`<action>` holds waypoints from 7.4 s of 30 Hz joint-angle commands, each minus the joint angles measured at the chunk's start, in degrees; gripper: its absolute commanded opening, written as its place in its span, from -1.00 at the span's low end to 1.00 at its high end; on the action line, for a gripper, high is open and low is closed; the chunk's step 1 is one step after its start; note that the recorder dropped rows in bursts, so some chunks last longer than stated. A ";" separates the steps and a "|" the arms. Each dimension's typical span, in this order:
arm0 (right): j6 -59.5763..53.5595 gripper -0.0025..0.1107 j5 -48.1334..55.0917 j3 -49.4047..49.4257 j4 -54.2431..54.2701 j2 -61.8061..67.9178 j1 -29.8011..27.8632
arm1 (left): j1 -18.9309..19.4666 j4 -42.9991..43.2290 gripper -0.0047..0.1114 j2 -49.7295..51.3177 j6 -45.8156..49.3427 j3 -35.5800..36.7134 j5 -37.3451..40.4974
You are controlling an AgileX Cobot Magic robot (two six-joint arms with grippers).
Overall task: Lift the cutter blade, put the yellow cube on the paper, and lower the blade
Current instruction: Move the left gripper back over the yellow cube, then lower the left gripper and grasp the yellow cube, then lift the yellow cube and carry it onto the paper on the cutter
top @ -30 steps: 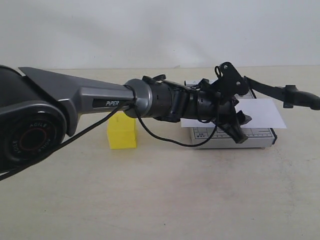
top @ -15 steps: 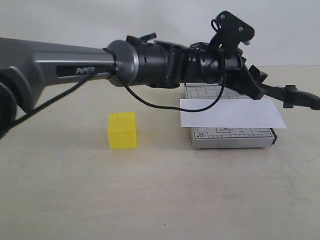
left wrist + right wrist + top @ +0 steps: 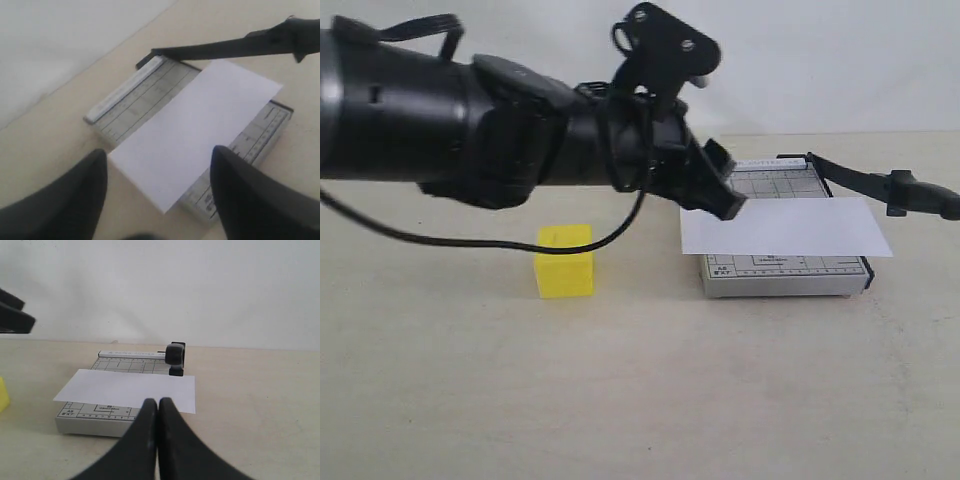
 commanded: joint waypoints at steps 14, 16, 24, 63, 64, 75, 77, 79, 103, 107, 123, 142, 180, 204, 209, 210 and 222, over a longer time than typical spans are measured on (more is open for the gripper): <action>-0.29 -0.96 -0.34 -0.03 0.20 -0.31 -0.01 | 0.03 -14.75 0.45 -1.87 -4.75 7.45 -23.89; -0.29 -0.96 -0.34 -0.03 0.20 -0.31 -0.01 | 0.03 -14.75 0.45 -0.64 -5.79 7.45 -25.76; -0.29 -0.96 -0.34 -0.03 0.20 -0.31 -0.01 | 0.38 -14.75 0.45 1.28 -9.71 7.45 -29.64; -0.29 -0.96 -0.34 -0.03 0.20 -0.31 -0.01 | 6.66 -14.75 0.45 8.66 -13.09 5.10 -20.21; -0.29 -0.96 -0.34 -0.03 0.20 -0.31 -0.01 | 6.66 -14.75 0.45 8.91 -13.09 5.10 -20.10; -0.29 -0.96 -0.34 -0.03 0.20 -0.31 -0.01 | 6.66 -14.75 0.45 12.48 -13.34 5.01 -18.23; -0.29 -0.96 -0.34 -0.03 0.20 -0.31 -0.01 | 6.66 -14.75 0.45 13.16 -13.50 4.43 -18.12; -0.29 -0.96 -0.34 -0.03 0.20 -0.31 -0.01 | 6.66 -14.75 0.45 13.81 -13.50 3.46 -17.65; -0.29 -0.96 -0.55 -0.03 0.20 -0.31 -0.01 | 6.66 -14.75 -0.08 16.75 -10.39 -0.63 -17.77; -0.29 -0.96 -0.55 -0.03 0.20 -0.31 -0.01 | 6.36 -14.75 -0.83 14.13 -4.93 -0.63 -17.29; -0.29 -0.96 -0.55 -0.03 0.20 -0.31 -0.01 | -0.79 -4.91 -0.83 7.79 19.56 -8.77 9.13; -0.29 -0.96 -0.34 -0.03 0.20 -0.31 -0.01 | -0.79 -5.01 -0.83 27.80 19.44 -30.53 12.21; -0.07 -0.96 -0.34 -0.03 0.20 -0.31 -0.01 | -0.68 -4.89 -0.17 31.72 19.45 -32.84 6.81; -0.07 -0.96 -0.34 -0.03 0.20 -0.31 -0.01 | -0.68 -4.89 0.30 31.72 19.45 -32.84 6.34; -0.07 -0.96 -0.34 -0.03 0.20 -0.31 -0.01 | -0.68 -4.89 0.32 31.72 19.45 -32.84 6.34; -0.07 -0.96 -0.34 -0.03 0.20 -0.31 -0.01 | -0.68 -4.89 0.32 31.72 19.45 -32.84 6.34; -0.07 -0.96 -0.34 -0.03 0.20 -0.31 -0.01 | -0.68 -4.89 0.29 29.12 19.45 -32.84 6.34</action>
